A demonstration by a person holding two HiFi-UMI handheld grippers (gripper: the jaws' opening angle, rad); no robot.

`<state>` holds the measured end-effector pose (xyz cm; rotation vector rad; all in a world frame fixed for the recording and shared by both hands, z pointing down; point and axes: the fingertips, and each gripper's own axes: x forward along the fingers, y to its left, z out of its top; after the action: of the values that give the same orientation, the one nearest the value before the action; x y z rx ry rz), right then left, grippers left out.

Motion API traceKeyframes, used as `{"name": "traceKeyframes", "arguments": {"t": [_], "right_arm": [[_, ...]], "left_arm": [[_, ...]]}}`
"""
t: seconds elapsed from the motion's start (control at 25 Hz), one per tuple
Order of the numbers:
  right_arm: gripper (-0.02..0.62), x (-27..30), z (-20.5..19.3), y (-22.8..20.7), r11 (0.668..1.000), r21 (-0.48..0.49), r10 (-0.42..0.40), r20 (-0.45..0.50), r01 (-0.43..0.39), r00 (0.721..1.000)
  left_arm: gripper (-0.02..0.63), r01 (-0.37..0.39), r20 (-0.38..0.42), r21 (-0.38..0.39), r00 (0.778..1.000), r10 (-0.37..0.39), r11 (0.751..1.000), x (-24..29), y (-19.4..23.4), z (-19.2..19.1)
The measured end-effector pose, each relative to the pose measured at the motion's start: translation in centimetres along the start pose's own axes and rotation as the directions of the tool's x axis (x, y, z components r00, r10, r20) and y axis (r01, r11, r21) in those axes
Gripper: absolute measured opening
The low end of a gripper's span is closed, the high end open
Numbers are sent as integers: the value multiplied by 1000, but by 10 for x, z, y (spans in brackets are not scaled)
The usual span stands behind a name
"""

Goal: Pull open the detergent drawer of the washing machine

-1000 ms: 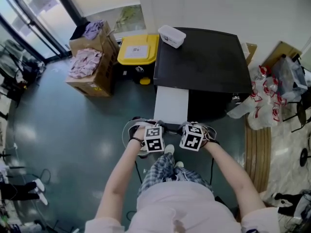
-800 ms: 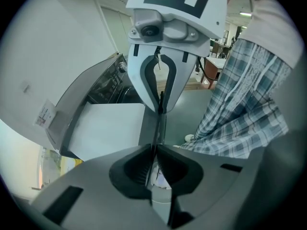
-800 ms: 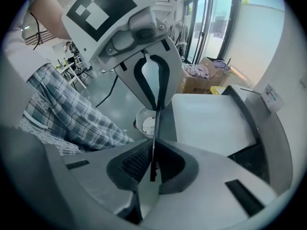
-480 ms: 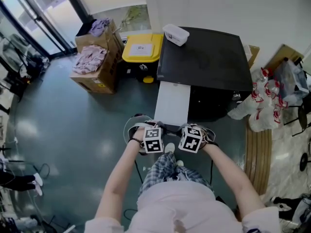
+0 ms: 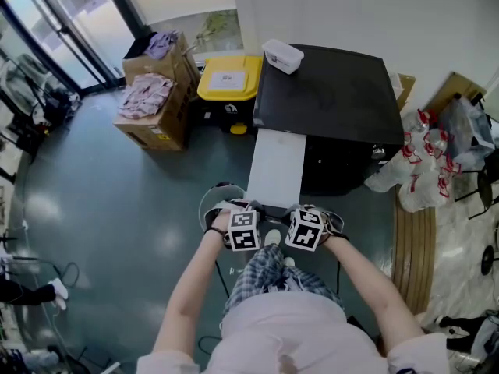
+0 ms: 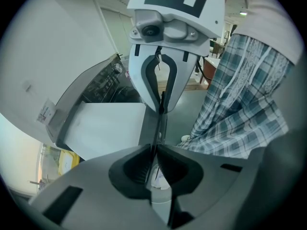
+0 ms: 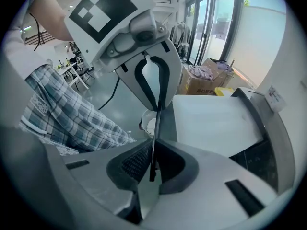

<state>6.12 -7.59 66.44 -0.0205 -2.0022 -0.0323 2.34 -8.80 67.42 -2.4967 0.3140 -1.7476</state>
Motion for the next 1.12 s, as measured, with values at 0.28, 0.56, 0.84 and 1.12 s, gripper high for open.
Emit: {"name": "traceKeyframes", "arguments": {"t": [0.28,0.56,0.84,1.12], "right_arm": [[46,4,3,3,1000,2,-5,13,5,1000],[52,4,1,3,999,-1,-33,10,33,999],[221,1,-3,6,999,52,0,54,-3,999],[341,1,-2,12,996,82,20,98,-28,995]], "left_arm": [[57,-12,13,-22,1000,13,1000,0,-2,-5],[60,-6,19,-48,1000,7,999,1,-2,-4],[233,21,73,-139,997,-11,990,-5,-1,0],[288,16,110,-157,994,1,987,-6,-4,4]]}}
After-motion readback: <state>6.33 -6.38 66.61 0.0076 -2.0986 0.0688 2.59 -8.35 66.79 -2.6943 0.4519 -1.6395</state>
